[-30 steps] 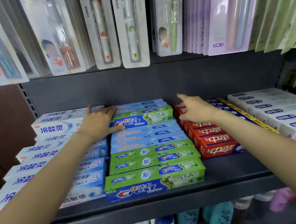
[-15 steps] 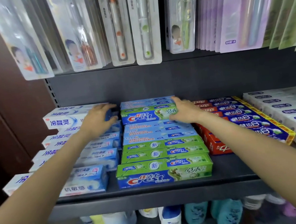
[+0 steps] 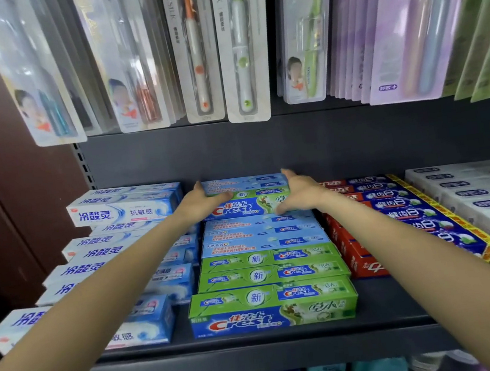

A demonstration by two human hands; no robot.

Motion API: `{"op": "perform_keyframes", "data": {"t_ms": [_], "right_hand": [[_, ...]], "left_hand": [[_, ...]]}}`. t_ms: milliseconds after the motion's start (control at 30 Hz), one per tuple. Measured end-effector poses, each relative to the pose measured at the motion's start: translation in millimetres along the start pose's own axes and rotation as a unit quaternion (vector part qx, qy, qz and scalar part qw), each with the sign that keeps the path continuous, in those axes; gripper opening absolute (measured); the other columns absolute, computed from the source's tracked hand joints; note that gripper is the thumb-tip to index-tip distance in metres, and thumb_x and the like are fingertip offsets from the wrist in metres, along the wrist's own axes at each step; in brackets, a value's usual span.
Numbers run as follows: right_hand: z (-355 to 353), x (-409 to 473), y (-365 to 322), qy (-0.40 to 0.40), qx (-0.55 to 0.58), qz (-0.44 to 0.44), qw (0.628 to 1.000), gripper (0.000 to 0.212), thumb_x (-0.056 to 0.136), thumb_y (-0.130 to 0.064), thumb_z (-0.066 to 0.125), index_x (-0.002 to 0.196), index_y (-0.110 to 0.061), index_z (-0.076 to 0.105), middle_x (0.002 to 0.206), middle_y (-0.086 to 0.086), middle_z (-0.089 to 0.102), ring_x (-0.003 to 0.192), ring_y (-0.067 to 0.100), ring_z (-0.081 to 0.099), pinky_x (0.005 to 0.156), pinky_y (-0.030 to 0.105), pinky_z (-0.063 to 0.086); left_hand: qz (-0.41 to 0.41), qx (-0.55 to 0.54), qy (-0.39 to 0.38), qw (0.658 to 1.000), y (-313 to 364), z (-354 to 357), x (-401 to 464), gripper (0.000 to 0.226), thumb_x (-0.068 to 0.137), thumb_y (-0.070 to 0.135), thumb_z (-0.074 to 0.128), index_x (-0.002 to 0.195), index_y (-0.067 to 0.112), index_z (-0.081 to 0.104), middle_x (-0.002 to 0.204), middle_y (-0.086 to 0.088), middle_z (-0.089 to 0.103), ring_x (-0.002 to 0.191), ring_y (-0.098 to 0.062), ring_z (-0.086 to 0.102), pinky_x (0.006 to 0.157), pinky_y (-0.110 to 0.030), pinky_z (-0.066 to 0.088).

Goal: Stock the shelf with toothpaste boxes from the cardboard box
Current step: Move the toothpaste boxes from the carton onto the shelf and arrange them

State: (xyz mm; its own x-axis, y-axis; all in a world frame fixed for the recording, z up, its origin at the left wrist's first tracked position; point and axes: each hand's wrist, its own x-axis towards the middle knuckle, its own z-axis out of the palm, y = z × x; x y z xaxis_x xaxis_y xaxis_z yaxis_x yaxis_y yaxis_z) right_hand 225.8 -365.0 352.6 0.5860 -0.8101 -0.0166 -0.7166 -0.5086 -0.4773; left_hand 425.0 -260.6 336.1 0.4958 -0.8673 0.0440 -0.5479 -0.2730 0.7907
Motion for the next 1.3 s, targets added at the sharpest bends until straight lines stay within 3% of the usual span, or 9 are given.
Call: {"op": "perform_keyframes", "data": {"t_ms": [233,600,700,800,867,967,1067,1200,1300], "right_hand": [[-1,10,8,-0.013,0.019,-0.009,1.000,0.111,0.073,-0.036,0.078,0.152,-0.010,0.004,0.157,0.009,0.018,0.141,0.023,0.025,0.106,0.027,0.031],[0,14,13,0.017,0.054,-0.002,0.998,0.114,0.057,-0.059,0.080,0.145,-0.008,0.030,0.147,0.005,0.041,0.131,0.021,0.044,0.104,0.031,0.042],[-3,8,9,0.004,0.044,-0.004,0.999,0.115,0.064,-0.055,0.079,0.149,-0.007,0.018,0.150,0.005,0.035,0.134,0.022,0.038,0.106,0.031,0.038],[-10,-5,10,-0.010,0.042,-0.021,0.999,0.109,0.076,-0.048,0.072,0.152,-0.012,0.002,0.154,0.005,0.028,0.138,0.022,0.032,0.106,0.028,0.032],[-14,-20,11,0.000,0.000,-0.045,0.999,0.100,0.083,-0.046,0.066,0.152,-0.015,0.001,0.155,0.008,0.023,0.141,0.025,0.027,0.108,0.030,0.029],[-13,-42,13,0.004,-0.068,-0.072,0.995,0.091,0.088,-0.042,0.062,0.152,-0.018,0.001,0.152,0.013,0.029,0.137,0.027,0.030,0.102,0.033,0.033],[-9,-52,12,-0.006,-0.070,-0.070,0.995,0.090,0.088,-0.039,0.062,0.151,-0.017,0.002,0.145,0.014,0.039,0.127,0.026,0.043,0.094,0.032,0.038],[-3,-50,7,0.012,-0.053,-0.048,0.997,0.088,0.089,-0.032,0.062,0.152,-0.015,0.002,0.126,0.014,0.053,0.108,0.025,0.055,0.078,0.030,0.041],[4,-47,9,0.012,-0.059,-0.036,0.998,0.092,0.088,-0.034,0.064,0.152,-0.014,0.000,0.146,0.018,0.035,0.127,0.028,0.044,0.094,0.033,0.040]], "left_hand": [[0.020,0.081,0.015,0.996,0,9,10,0.082,0.086,0.059,0.051,0.143,0.008,0.022,0.123,-0.005,0.057,0.096,-0.017,0.053,0.081,-0.030,0.041],[0.024,0.042,0.048,0.998,0,21,19,0.070,0.086,0.054,0.055,0.134,0.008,0.035,0.121,-0.008,0.062,0.104,-0.023,0.061,0.087,-0.033,0.049],[0.017,0.106,0.044,0.993,4,18,18,0.083,0.088,0.059,0.047,0.144,0.004,0.022,0.120,-0.010,0.061,0.105,-0.025,0.060,0.085,-0.034,0.048],[0.028,0.271,0.040,0.961,10,9,7,0.087,0.090,0.066,0.028,0.149,0.003,0.010,0.121,-0.015,0.060,0.107,-0.030,0.058,0.083,-0.035,0.045],[0.085,0.355,0.079,0.928,8,0,-8,0.081,0.091,0.065,0.024,0.147,0.007,0.020,0.126,-0.018,0.057,0.112,-0.033,0.055,0.087,-0.038,0.044],[0.151,0.400,0.104,0.898,-6,-12,-39,0.076,0.087,0.069,0.036,0.137,0.012,0.037,0.120,-0.012,0.061,0.108,-0.032,0.056,0.085,-0.035,0.041],[0.168,0.427,0.049,0.887,-14,-19,-59,0.084,0.081,0.069,0.047,0.140,0.011,0.033,0.106,-0.009,0.066,0.103,-0.029,0.056,0.087,-0.032,0.036],[0.155,0.459,0.033,0.874,-12,-16,-64,0.096,0.079,0.075,0.039,0.145,0.007,0.023,0.131,-0.012,0.054,0.118,-0.031,0.048,0.102,-0.038,0.031],[0.145,0.505,0.057,0.849,-13,-13,-70,0.089,0.081,0.075,0.035,0.142,0.011,0.029,0.130,-0.009,0.055,0.116,-0.032,0.048,0.094,-0.040,0.036]]}}
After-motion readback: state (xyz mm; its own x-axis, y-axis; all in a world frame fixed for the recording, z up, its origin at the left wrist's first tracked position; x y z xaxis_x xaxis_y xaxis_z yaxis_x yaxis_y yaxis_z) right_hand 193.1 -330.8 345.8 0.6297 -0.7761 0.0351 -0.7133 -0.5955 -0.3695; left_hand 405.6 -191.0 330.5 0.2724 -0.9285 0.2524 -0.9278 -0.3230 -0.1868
